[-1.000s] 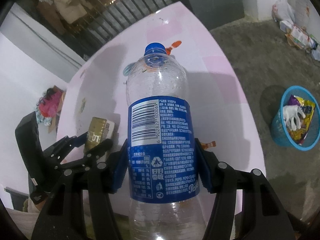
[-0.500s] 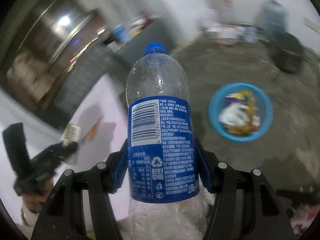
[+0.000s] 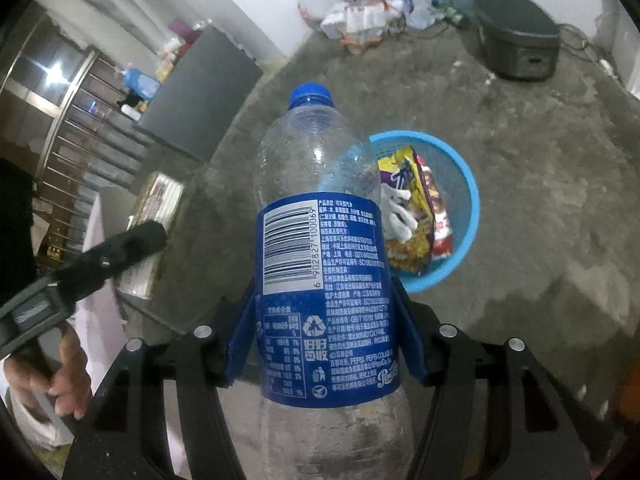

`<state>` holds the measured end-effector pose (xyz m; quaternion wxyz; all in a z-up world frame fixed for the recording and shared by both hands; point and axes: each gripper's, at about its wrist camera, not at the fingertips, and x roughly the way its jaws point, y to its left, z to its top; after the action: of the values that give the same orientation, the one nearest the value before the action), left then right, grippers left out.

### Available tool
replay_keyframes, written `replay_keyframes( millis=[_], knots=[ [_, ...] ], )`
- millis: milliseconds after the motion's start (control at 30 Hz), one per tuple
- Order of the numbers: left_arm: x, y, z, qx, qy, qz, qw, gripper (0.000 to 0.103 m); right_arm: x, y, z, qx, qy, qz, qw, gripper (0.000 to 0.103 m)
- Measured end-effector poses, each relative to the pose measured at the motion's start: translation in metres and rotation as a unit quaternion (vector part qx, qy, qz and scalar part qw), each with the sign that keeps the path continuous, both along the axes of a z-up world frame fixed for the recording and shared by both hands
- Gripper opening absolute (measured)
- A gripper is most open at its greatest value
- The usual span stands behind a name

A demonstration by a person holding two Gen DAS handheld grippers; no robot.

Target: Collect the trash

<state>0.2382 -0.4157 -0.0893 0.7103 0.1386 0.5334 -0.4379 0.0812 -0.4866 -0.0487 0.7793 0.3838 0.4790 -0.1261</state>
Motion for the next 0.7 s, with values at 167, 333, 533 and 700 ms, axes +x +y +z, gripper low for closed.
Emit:
replay_keyframes(
  millis=[167,333,533,700],
  knots=[
    [0.019,-0.027,-0.019,-0.004,0.010,0.045,0.9989,0.078,0.025,-0.023,-0.033,-0.013,0.027,-0.010,0.999,0.075],
    [0.016,-0.005,0.007,-0.036,-0.006,0.045,0.9983,0.079,0.003,-0.021,-0.014,-0.015,-0.014,-0.039,0.999,0.075],
    [-0.004,0.036,0.044,-0.068,-0.023,0.048,0.9962,0.079,-0.029,0.000,0.015,-0.063,-0.029,-0.046,0.997,0.075],
    [-0.034,0.082,0.081,-0.098,-0.062,0.049,0.9920,0.083,-0.042,0.018,0.039,-0.102,-0.050,-0.037,0.993,0.075]
  ],
)
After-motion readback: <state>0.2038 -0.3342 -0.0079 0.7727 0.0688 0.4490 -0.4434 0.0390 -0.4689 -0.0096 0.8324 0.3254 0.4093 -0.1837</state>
